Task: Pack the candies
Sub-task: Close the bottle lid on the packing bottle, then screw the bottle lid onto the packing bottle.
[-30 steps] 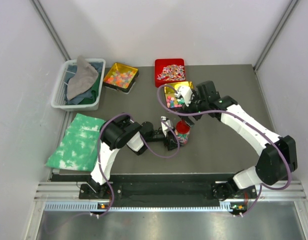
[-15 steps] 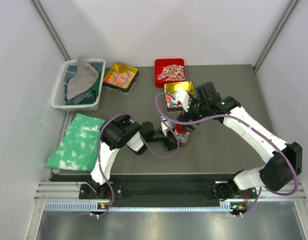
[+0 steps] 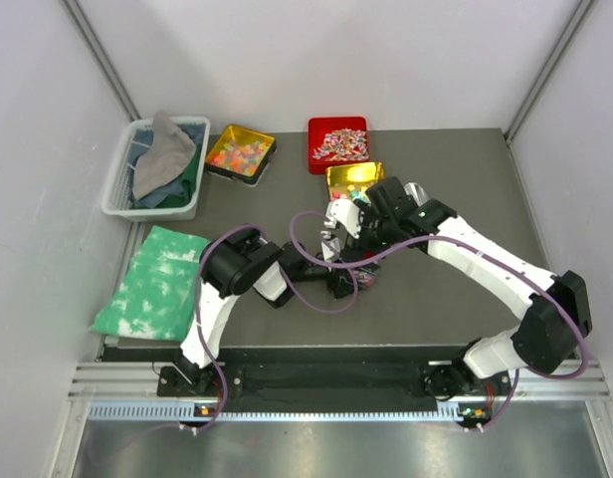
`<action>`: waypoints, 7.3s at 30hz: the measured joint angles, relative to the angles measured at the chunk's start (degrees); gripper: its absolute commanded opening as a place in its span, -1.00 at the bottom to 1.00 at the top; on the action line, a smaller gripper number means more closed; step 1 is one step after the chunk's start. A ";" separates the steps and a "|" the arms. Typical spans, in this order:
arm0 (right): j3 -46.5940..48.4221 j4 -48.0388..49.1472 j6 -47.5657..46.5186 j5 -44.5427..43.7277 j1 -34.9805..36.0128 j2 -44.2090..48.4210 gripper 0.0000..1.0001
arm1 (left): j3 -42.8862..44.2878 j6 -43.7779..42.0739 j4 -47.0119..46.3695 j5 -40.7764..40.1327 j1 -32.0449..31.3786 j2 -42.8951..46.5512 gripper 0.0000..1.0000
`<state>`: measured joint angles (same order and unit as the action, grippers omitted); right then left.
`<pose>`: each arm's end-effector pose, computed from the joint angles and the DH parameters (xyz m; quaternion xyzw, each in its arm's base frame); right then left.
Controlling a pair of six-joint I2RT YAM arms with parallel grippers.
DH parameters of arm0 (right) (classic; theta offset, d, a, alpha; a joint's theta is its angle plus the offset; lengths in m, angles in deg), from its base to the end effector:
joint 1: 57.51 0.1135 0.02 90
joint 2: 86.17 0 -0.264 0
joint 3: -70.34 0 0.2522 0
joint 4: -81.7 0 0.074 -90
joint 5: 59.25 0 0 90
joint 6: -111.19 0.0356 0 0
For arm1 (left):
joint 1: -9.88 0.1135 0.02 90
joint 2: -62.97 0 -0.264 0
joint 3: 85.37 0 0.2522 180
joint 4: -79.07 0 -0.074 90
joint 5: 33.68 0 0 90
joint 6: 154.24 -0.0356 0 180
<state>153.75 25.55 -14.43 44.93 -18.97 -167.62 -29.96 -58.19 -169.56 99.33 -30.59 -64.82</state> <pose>0.2263 0.1914 0.2952 -0.5996 0.7305 0.1252 0.3020 0.2565 -0.2508 0.0752 0.4403 0.5745 -0.4970 0.4787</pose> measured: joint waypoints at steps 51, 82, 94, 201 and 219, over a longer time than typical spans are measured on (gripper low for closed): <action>-2.93 2.05 2.49 3.34 -3.48 -0.04 0.19 | -0.28 -3.02 -0.59 -2.36 -0.83 -0.24 0.08; -6.23 4.17 5.29 6.71 -5.53 0.66 0.86 | -0.28 -3.23 -0.59 -2.36 -0.83 -0.24 0.07; -2.80 -3.26 2.36 12.24 -12.50 1.81 0.81 | -0.28 -3.23 -0.57 -2.36 -0.83 -0.24 -0.03; 8.72 -15.08 7.28 25.16 -20.72 -4.96 -0.52 | -0.28 -3.61 -0.46 -0.87 -1.22 -0.24 -0.27; 15.54 -13.73 7.15 30.25 -19.34 -18.49 -0.31 | -0.26 -3.39 -0.46 -0.94 -1.22 -0.24 -0.27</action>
<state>169.29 11.83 -7.28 75.18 -38.31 -186.11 -30.22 -61.58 -170.02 98.39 -31.81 -65.06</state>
